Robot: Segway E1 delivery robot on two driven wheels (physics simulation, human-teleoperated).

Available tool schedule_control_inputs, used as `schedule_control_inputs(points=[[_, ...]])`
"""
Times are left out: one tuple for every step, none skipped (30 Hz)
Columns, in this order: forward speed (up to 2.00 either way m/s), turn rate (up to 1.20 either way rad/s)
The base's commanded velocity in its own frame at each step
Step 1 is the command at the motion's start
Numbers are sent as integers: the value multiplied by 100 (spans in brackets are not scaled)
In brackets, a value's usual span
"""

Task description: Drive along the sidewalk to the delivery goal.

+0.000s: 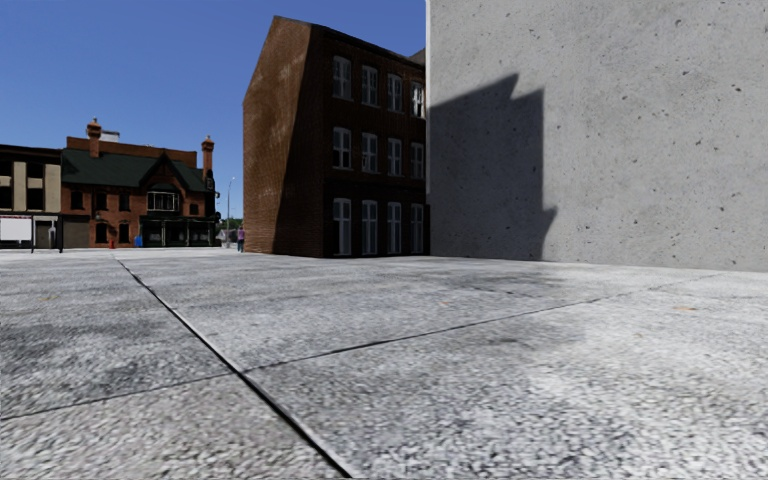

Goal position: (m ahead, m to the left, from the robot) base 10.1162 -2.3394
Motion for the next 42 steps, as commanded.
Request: schedule_control_inputs(points=[[200, 0], [200, 0], [200, 0], [200, 0], [200, 0], [200, 0], [200, 0], [200, 0], [200, 0], [200, 0], [200, 0], [200, 0], [200, 0], [200, 0], [200, 0], [200, 0], [200, 0], [200, 0], [200, 0], [200, 0], [200, 0], [200, 0], [200, 0], [200, 0], [200, 0], [200, 0], [200, 0], [200, 0], [200, 0], [200, 0], [200, 0], [200, 0], [200, 0], [200, 0], [200, 0], [200, 0], [200, 0], [200, 0], [200, 0], [200, 0], [200, 0], [200, 0]])
